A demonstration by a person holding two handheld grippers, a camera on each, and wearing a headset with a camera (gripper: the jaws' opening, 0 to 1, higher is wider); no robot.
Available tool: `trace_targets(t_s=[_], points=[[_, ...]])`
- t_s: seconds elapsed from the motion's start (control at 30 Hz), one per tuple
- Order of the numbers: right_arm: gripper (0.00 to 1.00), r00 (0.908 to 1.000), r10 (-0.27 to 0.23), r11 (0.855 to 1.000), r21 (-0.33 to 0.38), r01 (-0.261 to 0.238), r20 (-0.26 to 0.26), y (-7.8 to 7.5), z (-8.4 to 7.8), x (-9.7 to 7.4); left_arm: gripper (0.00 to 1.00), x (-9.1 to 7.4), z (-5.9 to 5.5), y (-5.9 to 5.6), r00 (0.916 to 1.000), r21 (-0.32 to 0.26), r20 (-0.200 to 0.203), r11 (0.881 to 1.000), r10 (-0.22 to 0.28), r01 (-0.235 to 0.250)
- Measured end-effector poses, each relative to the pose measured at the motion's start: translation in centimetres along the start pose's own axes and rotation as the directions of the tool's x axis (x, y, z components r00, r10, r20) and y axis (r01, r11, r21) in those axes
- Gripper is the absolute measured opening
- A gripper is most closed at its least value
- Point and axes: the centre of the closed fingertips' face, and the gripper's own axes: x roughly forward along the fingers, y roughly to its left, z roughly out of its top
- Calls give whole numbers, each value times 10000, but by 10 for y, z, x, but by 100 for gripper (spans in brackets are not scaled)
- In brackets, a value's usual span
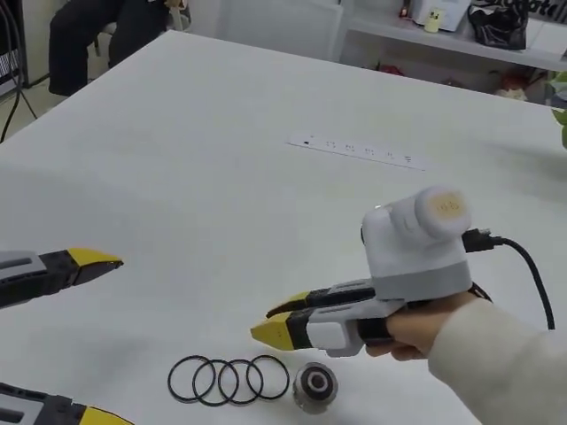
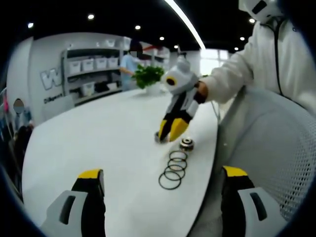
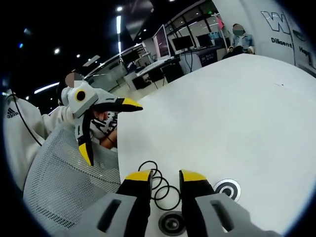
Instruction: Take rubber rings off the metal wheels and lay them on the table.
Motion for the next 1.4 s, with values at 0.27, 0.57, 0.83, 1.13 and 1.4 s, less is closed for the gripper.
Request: trace_targets(t_s=[0.27,0.57,0.83,1.13,1.4], points=[[24,9995,-200,9997,-168,204,249,-3,6,-14,100,1,-1,-4,9999,8,-62,10000,-90,90],[36,9977,-492,9979,-408,511,475,-8,11,-32,100,0,0,-4,10000,24,-61,10000,-50,50],[43,9954,-675,9943,-777,727,675,-9,15,-51,100,0,3,-3,10000,18,8,10000,-1,1],[51,9876,-1154,9869,-1009,1261,1062,-13,19,-76,100,-1,6,-3,10000,27,63,10000,69,-69],[57,9751,-1570,9788,-1071,1748,1567,-15,21,-102,100,-3,8,0,9997,-22,165,9998,182,-182]])
